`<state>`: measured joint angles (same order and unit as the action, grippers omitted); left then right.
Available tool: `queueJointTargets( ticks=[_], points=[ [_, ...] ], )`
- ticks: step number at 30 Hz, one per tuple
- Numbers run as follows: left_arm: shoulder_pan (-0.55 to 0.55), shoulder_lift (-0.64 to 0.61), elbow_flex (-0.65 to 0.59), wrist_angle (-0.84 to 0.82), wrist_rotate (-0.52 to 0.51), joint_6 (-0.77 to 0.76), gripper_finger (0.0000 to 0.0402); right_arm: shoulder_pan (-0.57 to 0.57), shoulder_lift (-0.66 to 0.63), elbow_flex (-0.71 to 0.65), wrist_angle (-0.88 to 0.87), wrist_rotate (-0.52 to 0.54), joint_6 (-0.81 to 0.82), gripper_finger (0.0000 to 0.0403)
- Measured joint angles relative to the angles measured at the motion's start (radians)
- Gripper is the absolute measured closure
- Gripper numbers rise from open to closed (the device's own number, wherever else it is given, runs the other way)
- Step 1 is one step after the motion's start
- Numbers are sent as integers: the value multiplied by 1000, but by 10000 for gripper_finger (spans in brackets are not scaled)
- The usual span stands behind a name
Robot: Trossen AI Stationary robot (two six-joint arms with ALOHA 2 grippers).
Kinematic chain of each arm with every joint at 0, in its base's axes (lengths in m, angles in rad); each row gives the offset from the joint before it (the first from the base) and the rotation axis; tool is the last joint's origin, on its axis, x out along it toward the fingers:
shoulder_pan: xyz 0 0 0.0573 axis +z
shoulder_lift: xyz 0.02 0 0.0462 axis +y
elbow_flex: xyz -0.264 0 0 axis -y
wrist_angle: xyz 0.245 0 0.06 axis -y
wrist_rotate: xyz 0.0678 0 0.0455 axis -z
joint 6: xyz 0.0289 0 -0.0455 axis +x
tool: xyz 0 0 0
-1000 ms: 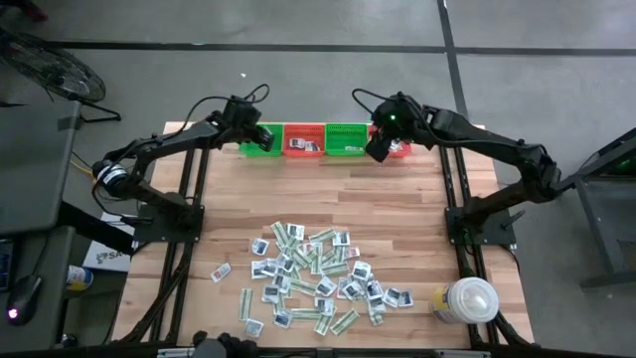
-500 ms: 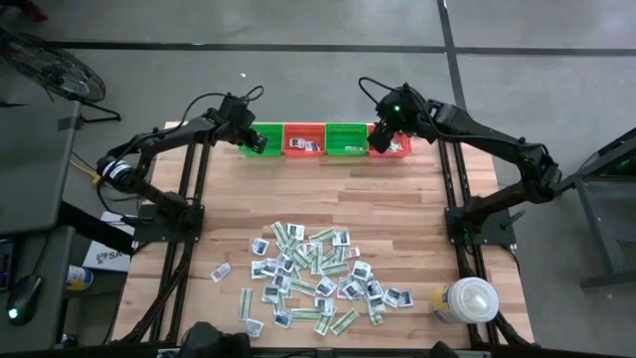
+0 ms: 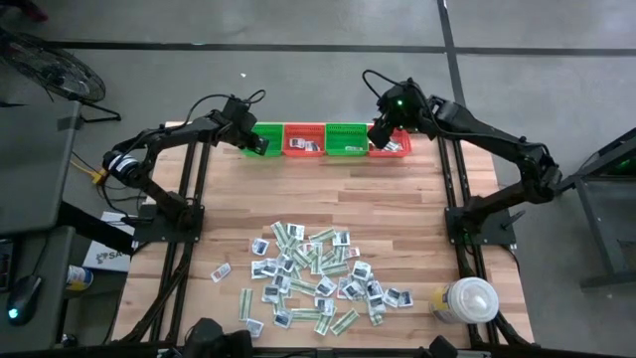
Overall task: Pick & Place First Aid Supplies
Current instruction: Put the blue alcohol pad in the left green bin
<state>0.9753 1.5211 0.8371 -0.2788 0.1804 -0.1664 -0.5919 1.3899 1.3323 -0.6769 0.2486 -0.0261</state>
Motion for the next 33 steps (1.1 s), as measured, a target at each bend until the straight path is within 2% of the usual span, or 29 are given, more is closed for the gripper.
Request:
queueJointTargets(
  ticks=[9,16,33],
  points=[
    [0,0,0,-1,-3,0,309,-5,0,0,1,-23,-7,199],
    [0,-7,0,-2,-2,1,273,-4,0,0,0,-46,-8,199],
    [0,-132,0,-1,-9,62,261,-3,0,0,0,-78,-17,199]
  ],
)
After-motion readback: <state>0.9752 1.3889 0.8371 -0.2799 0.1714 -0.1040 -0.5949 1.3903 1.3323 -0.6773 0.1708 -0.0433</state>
